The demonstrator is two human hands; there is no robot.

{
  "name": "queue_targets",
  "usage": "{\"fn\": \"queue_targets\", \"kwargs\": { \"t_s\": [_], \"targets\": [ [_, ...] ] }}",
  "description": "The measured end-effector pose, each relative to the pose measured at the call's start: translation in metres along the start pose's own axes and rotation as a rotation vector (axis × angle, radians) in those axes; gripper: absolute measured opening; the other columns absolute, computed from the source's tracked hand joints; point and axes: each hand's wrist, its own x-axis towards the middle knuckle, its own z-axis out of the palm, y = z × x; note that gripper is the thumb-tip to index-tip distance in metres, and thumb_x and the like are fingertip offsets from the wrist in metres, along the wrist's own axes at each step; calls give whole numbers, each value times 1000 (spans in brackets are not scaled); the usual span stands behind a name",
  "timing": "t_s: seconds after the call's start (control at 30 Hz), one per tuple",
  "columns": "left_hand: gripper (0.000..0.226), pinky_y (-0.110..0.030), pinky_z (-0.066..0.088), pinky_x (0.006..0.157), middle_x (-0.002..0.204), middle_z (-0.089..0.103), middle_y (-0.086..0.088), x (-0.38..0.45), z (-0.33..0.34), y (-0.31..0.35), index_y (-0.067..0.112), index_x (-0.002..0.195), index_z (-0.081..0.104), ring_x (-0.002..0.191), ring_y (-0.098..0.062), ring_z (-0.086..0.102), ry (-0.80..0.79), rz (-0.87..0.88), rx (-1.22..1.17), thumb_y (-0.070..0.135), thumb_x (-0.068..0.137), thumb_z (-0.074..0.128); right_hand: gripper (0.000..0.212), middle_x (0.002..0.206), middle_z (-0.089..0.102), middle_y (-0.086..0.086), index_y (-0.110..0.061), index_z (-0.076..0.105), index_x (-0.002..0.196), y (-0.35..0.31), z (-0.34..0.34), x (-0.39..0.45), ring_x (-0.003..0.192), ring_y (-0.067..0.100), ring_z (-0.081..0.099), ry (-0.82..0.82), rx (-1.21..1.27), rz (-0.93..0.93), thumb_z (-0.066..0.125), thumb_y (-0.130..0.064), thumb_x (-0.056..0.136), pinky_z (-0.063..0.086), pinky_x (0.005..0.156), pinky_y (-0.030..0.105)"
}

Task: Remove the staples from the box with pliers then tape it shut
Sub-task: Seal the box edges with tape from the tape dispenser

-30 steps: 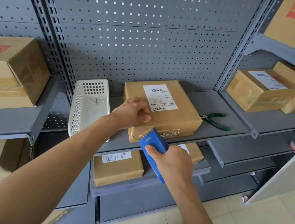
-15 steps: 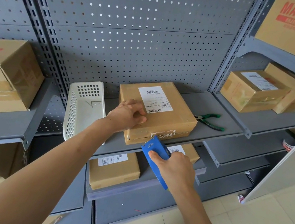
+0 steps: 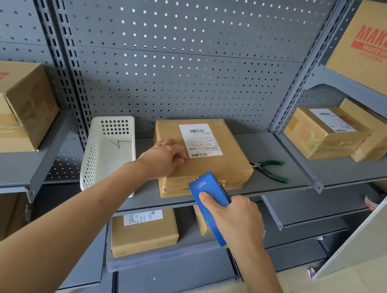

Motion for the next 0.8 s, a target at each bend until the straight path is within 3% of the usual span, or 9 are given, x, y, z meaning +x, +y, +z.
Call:
{"fn": "queue_targets", "kwargs": {
  "t_s": [0.23,0.43,0.67,0.8],
  "targets": [
    [18,-41,43,104,125,51,-3,2,2,11,25,112,59,123,-29,47,39,-39,36,35,101,49,66,56,51,-3,-15,50,61,-2,-23,26,51,18,50,-6,36,-65,66,-76,80,33,49,29],
    [33,-39,38,109,131,50,-4,9,4,22,28,136,51,127,-28,44,61,-119,110,34,105,40,68,62,55,0,-14,50,62,-7,-45,58,59,24,56,15,44,-157,63,-79,77,37,53,32],
    [36,-36,42,105,121,56,-2,25,4,26,29,130,61,118,-26,51,121,-211,114,29,103,37,67,68,63,0,-17,57,68,-16,-72,112,68,28,63,54,-31,-314,54,-83,78,45,58,34],
    [35,-37,45,99,117,57,-2,27,4,31,28,127,66,116,-25,52,174,-246,135,28,102,40,62,71,62,2,-18,51,69,-16,-80,149,72,30,63,36,-47,-372,54,-78,82,45,59,34]
  ]
}}
